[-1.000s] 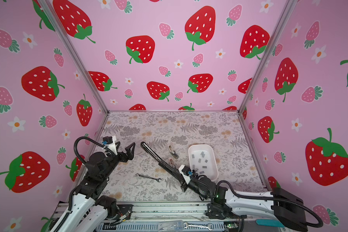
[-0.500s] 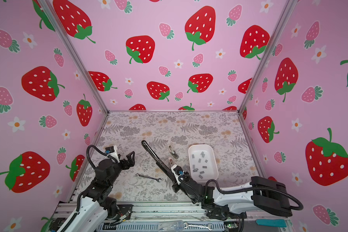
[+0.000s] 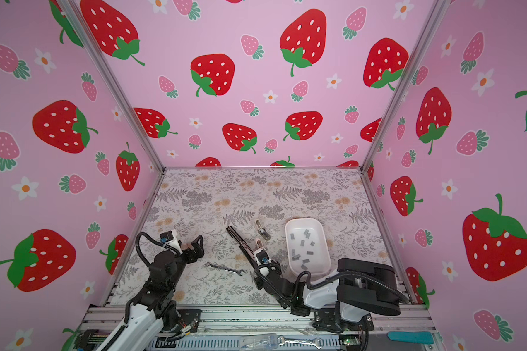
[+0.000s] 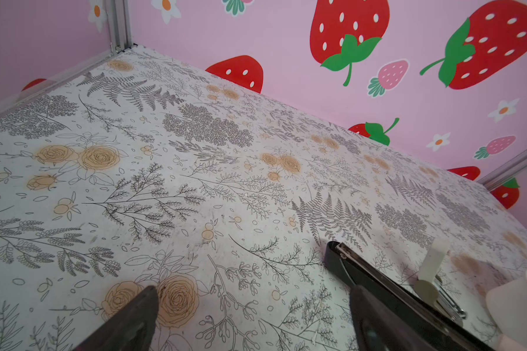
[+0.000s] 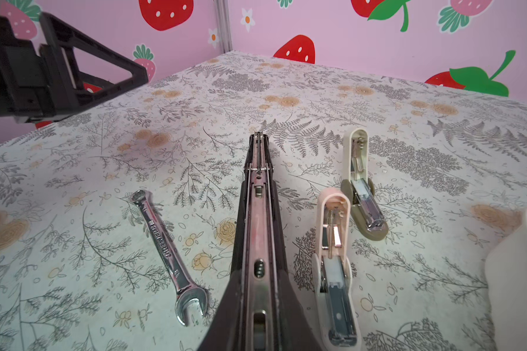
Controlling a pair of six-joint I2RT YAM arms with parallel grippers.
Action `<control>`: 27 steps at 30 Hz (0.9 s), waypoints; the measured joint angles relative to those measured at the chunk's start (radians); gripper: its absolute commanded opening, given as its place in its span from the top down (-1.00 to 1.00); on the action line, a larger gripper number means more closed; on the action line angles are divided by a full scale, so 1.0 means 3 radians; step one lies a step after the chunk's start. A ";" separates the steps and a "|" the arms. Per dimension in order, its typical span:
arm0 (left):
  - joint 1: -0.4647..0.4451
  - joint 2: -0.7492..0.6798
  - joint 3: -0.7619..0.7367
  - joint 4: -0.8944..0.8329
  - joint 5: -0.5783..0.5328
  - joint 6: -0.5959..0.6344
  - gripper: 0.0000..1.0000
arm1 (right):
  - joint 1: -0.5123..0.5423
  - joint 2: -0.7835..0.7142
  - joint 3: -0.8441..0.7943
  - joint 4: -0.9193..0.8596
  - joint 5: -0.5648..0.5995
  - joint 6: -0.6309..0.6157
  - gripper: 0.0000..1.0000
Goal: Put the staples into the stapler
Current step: 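Open the left gripper and draw it back from the opened black stapler, then lower the opened black stapler onto the table and open the right gripper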
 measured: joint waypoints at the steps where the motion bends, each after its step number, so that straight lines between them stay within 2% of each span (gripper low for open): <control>1: 0.0000 -0.0001 0.0000 0.0024 0.0003 0.0000 -0.98 | 0.0000 0.0080 0.0014 0.0061 0.0003 0.0028 1.00; 13: 0.0000 0.0064 0.0000 0.0098 0.0042 0.0001 -0.98 | -0.0001 0.0802 0.0189 0.0376 0.0099 0.0292 1.00; 18: 0.0000 0.0064 0.0000 0.0109 0.0069 0.0001 -0.98 | 0.0000 0.0942 0.0263 0.0434 0.0174 0.0367 0.99; 27: 0.0000 0.0057 -0.0001 0.0112 0.0146 0.0004 -0.98 | 0.0001 0.1021 0.0324 0.0495 0.0217 0.0420 0.18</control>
